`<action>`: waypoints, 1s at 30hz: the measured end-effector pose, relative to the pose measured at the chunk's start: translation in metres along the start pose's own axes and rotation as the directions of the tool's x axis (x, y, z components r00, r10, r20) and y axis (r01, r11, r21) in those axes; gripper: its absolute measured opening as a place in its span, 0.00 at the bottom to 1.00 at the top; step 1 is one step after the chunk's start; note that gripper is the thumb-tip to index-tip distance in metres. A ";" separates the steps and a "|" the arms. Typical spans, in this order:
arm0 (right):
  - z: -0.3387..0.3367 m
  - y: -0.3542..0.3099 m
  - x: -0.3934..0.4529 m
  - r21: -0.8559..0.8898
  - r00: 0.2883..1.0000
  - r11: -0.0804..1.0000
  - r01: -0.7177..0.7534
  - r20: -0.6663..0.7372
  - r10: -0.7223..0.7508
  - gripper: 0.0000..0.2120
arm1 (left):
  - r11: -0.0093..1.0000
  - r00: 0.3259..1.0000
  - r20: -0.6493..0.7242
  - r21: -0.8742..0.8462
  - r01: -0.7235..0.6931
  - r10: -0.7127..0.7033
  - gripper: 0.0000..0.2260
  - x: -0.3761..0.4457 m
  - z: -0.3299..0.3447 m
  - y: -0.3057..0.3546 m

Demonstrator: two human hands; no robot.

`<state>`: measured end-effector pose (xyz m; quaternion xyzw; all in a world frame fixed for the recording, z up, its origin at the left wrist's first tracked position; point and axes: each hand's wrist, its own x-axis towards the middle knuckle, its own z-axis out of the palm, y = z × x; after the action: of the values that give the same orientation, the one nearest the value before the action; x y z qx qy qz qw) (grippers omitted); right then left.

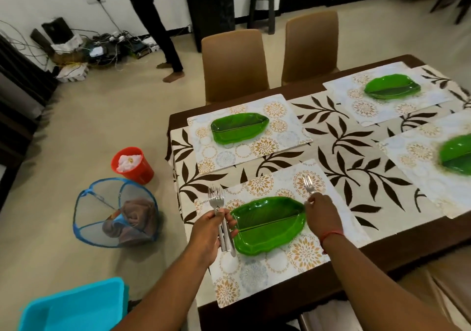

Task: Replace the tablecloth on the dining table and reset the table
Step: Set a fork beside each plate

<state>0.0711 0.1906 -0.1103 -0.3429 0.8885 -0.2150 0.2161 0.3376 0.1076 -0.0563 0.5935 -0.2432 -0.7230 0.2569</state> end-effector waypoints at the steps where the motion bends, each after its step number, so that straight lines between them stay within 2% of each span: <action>1: 0.002 -0.013 -0.014 0.064 1.000 0.998 0.009 0.006 -0.009 0.07 | 1.000 0.999 0.037 0.025 0.007 -0.008 0.07 0.000 -0.001 0.001; 5: 0.013 -0.059 -0.073 0.255 0.995 0.966 0.030 0.081 -0.052 0.08 | 0.994 0.982 0.186 0.109 -0.006 -0.015 0.08 0.001 0.005 -0.004; 8: 0.024 -0.075 -0.114 0.361 0.996 0.932 -0.033 0.092 0.000 0.06 | 0.982 0.959 0.281 0.187 -0.026 -0.028 0.08 -0.007 0.012 -0.020; 10: 0.022 -0.073 -0.143 0.423 0.997 0.904 -0.057 0.075 0.028 0.04 | 0.969 0.933 0.353 0.247 -0.024 -0.067 0.08 -0.019 0.022 -0.039; 12: 0.012 -0.057 -0.173 0.409 0.997 0.909 -0.077 0.007 0.081 0.04 | 0.944 0.912 0.391 0.328 -0.014 -0.122 0.07 -0.036 0.036 -0.066; 15: -0.013 -0.016 -0.221 0.374 0.978 0.917 -0.140 -0.091 0.187 0.02 | 0.906 0.868 0.455 0.424 -0.015 -0.199 0.06 -0.071 0.060 -0.109; 18: -0.047 0.037 -0.271 0.390 0.942 0.901 -0.188 -0.189 0.278 0.02 | 0.865 0.785 0.553 0.499 -0.044 -0.279 0.06 -0.121 0.091 -0.153; 22: -0.086 0.098 -0.329 0.447 0.886 0.870 -0.207 -0.291 0.360 0.02 | 0.860 0.693 0.648 0.504 -0.078 -0.317 0.07 -0.182 0.131 -0.209; 26: -0.132 0.184 -0.413 0.503 0.780 0.825 -0.257 -0.396 0.484 0.05 | 0.816 0.623 0.693 0.558 -0.147 -0.361 0.06 -0.274 0.176 -0.300; 30: -0.183 0.287 -0.504 0.480 0.688 0.826 -0.296 -0.494 0.533 0.05 | 0.764 0.552 0.724 0.606 -0.222 -0.414 0.05 -0.378 0.219 -0.404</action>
<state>0.1639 0.7802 0.0061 0.0048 0.9083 -0.4177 0.0216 0.1503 0.6702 -0.0053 0.2443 -0.5283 -0.7994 -0.1491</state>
